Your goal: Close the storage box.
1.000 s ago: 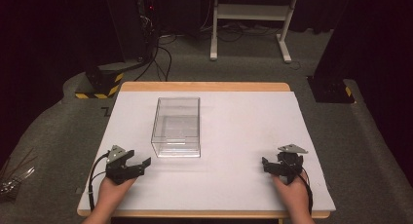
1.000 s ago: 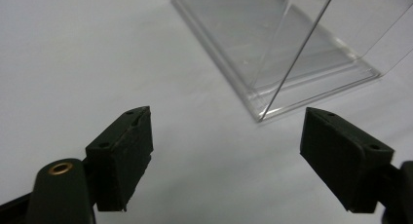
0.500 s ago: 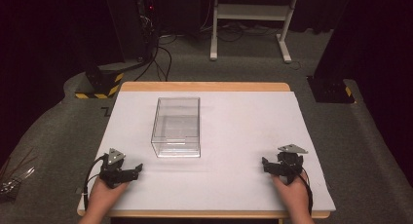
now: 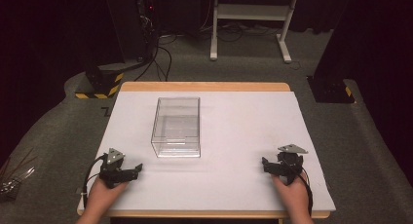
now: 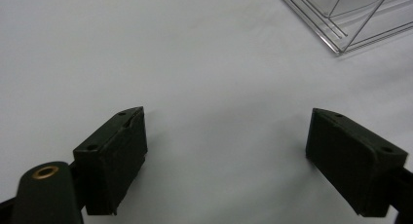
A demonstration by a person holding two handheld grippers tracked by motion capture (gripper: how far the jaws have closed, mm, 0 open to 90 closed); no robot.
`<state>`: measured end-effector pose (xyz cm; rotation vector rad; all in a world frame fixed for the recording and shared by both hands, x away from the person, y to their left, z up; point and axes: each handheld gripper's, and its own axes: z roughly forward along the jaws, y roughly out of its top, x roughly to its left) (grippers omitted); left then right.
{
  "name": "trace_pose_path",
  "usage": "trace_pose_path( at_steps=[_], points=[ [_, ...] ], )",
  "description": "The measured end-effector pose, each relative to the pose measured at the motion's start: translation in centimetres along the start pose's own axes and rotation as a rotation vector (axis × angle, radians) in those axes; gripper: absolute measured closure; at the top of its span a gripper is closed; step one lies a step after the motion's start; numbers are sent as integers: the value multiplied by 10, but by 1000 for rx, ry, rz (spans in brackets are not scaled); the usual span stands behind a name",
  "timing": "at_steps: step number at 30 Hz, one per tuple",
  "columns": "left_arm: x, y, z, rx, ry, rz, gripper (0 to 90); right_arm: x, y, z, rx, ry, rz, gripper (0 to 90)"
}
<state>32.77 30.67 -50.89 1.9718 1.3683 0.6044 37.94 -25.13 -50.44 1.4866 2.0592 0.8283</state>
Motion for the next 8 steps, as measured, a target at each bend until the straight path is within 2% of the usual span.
trace_pose_path(
  at_steps=[8],
  points=[
    [0, 0, 0, 0, 0, -2, 154, 0, 0, 0, -2, 3, 6, 91]
  ],
)
